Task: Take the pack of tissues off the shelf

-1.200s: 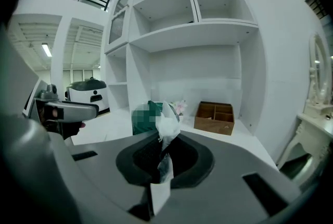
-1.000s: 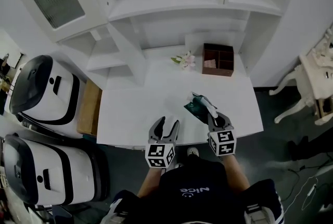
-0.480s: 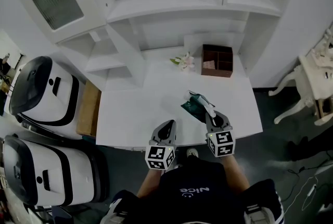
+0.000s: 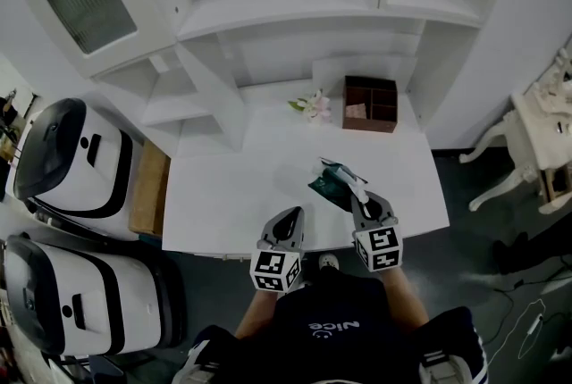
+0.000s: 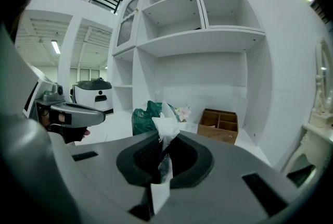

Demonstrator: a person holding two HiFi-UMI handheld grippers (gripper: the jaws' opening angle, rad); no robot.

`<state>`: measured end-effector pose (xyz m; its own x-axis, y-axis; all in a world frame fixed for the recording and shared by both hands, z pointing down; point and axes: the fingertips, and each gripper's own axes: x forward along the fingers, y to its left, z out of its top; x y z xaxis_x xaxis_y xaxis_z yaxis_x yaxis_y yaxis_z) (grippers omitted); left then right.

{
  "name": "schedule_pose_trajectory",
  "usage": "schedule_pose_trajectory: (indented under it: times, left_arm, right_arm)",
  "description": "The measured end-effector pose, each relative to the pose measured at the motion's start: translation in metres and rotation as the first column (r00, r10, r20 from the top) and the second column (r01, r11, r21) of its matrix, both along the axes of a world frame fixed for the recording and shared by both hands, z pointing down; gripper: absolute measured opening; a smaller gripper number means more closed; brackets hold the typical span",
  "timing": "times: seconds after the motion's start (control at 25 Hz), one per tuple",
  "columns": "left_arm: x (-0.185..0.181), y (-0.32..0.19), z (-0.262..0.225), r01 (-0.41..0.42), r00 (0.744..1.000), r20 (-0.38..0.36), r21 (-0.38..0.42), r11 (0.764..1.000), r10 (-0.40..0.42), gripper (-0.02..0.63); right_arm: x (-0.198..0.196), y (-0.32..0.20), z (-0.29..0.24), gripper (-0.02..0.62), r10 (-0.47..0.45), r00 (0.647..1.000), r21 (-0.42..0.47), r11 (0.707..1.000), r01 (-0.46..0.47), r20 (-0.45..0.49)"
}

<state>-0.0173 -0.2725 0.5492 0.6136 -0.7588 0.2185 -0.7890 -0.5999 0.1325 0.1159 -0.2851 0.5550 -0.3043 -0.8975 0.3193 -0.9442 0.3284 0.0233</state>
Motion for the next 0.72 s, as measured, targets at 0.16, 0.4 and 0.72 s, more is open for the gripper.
schedule_pose_trajectory:
  times: [0.16,0.4,0.72]
  left_arm:
    - [-0.0008,-0.0036,-0.0001,0.007,1.000,0.018,0.015,1.000,-0.007,0.003]
    - [0.0025,-0.0062,0.0015,0.013,1.000,0.006,0.008,1.000,-0.013,0.003]
    - [0.0028,-0.0095,0.0016,0.017,1.000,0.006,0.010,1.000,-0.017,0.003]
  right_arm:
    - [0.0023,0.0000,0.0036,0.017,0.004,1.000,-0.017,1.000,-0.004,-0.003]
    - [0.0035,-0.0012,0.0038,0.017,-0.001,1.000,-0.013,1.000,0.001,-0.027]
    - [0.0044,-0.0012,0.0069,0.017,0.002,1.000,-0.023,1.000,-0.003,-0.029]
